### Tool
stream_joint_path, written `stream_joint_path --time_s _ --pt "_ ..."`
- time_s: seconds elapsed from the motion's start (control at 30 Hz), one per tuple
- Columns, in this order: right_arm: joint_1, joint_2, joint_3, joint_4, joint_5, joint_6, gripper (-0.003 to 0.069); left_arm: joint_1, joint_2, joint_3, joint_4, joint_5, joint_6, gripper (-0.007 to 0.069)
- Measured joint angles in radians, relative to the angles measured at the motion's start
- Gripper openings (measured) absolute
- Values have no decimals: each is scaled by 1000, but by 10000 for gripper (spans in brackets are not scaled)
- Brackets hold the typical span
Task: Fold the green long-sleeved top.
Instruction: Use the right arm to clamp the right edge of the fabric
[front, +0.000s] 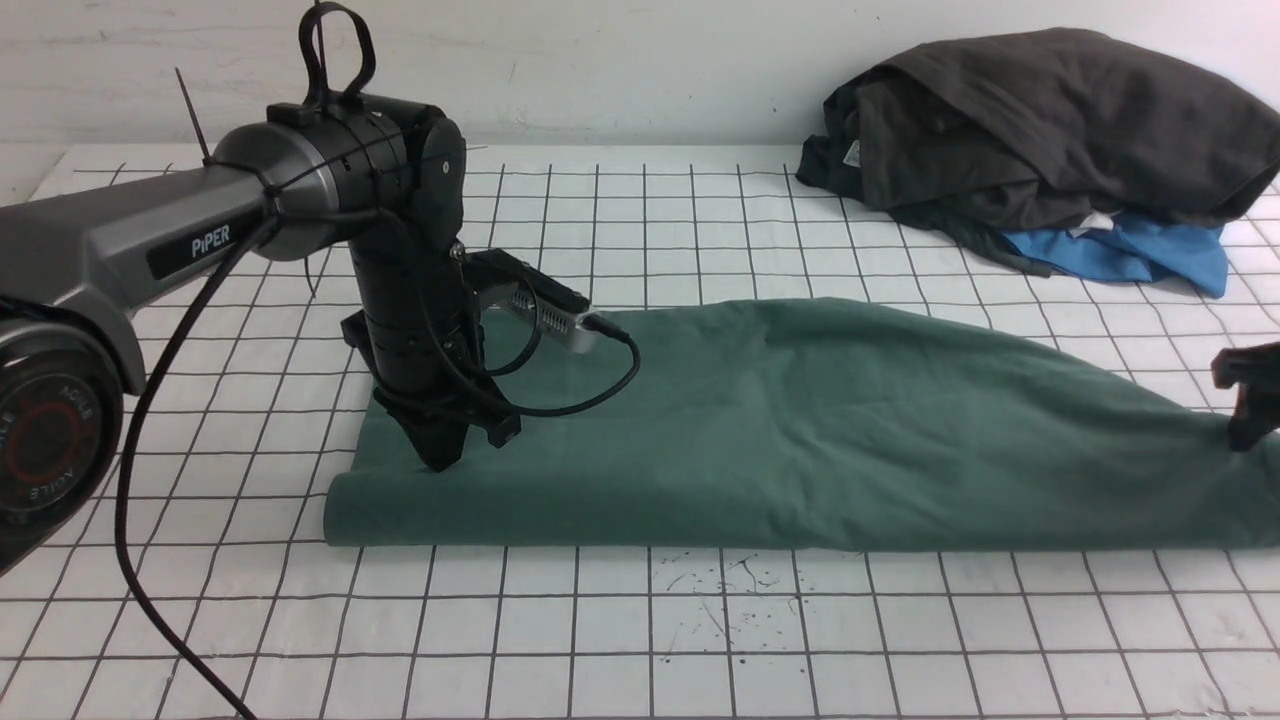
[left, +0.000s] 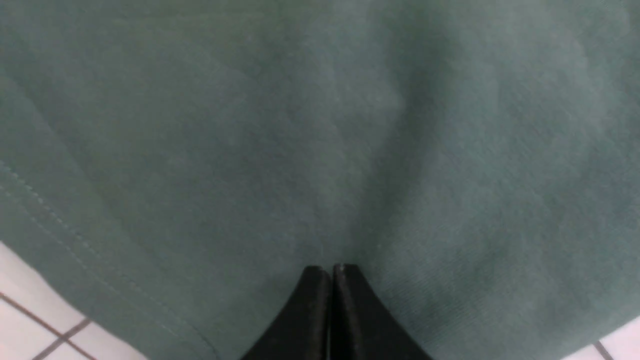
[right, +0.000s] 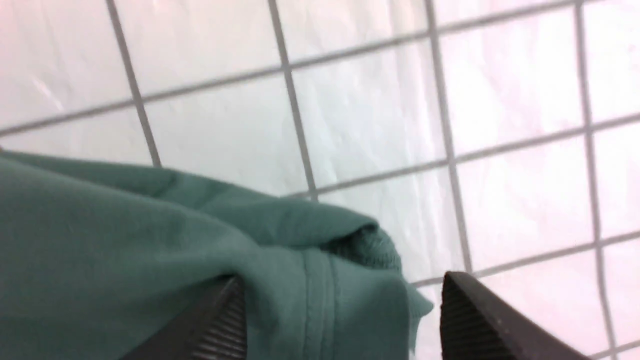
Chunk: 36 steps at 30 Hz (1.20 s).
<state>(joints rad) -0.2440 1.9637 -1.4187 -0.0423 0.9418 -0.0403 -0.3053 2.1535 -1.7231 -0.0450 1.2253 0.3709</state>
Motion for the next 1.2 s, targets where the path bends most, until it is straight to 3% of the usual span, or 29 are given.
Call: stream_joint_path --time_s 0.4,0.7,0.83,1.03,1.2 --pt "-64 74 -21 42 9 -17 494 0 0 0 2 0 -7 -8" --pt "-74 112 -32 147 7 -135 470 0 0 0 3 0 -7 -8" --pt "-74 112 -32 170 14 -162 356 0 0 0 3 0 -7 -8" --pt "-74 107 -40 213 44 -229 88 1 -10 1 3 0 5 -8" --pt "-73 42 -99 169 144 -230 77 11 -86 1 3 0 11 -8"
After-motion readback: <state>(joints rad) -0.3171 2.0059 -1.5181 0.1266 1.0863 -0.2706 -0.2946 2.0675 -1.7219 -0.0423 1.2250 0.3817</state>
